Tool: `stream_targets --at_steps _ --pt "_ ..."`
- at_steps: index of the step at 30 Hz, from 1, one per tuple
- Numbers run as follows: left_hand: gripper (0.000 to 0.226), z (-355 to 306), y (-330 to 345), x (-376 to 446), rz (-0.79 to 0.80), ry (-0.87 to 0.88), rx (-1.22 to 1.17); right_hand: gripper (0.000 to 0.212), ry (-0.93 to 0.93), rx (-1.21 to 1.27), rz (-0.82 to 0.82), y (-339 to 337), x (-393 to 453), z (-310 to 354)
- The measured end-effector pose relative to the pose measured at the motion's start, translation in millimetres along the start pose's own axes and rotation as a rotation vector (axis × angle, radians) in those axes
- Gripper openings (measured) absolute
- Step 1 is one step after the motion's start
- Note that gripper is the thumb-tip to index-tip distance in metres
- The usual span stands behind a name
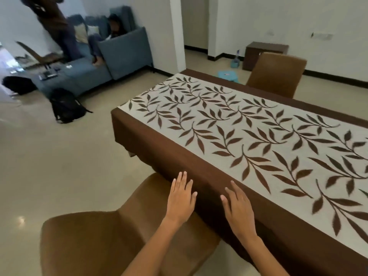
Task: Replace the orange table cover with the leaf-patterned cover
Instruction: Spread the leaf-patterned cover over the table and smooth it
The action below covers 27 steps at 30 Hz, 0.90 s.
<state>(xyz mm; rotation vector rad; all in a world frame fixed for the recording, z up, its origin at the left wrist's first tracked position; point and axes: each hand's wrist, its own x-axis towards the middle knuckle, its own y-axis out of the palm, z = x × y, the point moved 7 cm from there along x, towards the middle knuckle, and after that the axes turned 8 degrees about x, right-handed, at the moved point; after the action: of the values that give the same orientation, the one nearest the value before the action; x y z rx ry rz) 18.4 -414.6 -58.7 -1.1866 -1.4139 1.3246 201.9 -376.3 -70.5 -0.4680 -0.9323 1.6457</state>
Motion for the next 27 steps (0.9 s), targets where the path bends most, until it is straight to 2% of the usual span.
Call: stream_targets --at_steps 2,6,10,14,18,22,27 --pt "0.063 31 -7 0 0.035 -0.003 0.003 0.057 0.01 0.038 -0.003 20 9 30" --pt "0.075 106 -27 -4 -0.01 0.02 -0.063 0.054 0.053 0.095 0.031 78 23 98" --pt "0.049 202 -41 -13 -0.023 0.049 -0.136 0.041 0.065 0.136 -0.006 143 28 178" --pt "0.053 314 -52 -29 0.096 0.089 -0.137 0.035 0.115 0.171 -0.031 212 30 263" --pt "0.052 404 -71 -34 0.111 0.064 -0.168 0.034 0.131 0.132 -0.035 259 46 332" --pt "0.05 456 -73 -12 0.107 0.077 -0.192 0.033 0.102 0.167 -0.058 292 67 373" --pt "0.049 490 -61 27 0.151 0.183 -0.174 0.037 0.182 0.145 -0.094 323 113 387"
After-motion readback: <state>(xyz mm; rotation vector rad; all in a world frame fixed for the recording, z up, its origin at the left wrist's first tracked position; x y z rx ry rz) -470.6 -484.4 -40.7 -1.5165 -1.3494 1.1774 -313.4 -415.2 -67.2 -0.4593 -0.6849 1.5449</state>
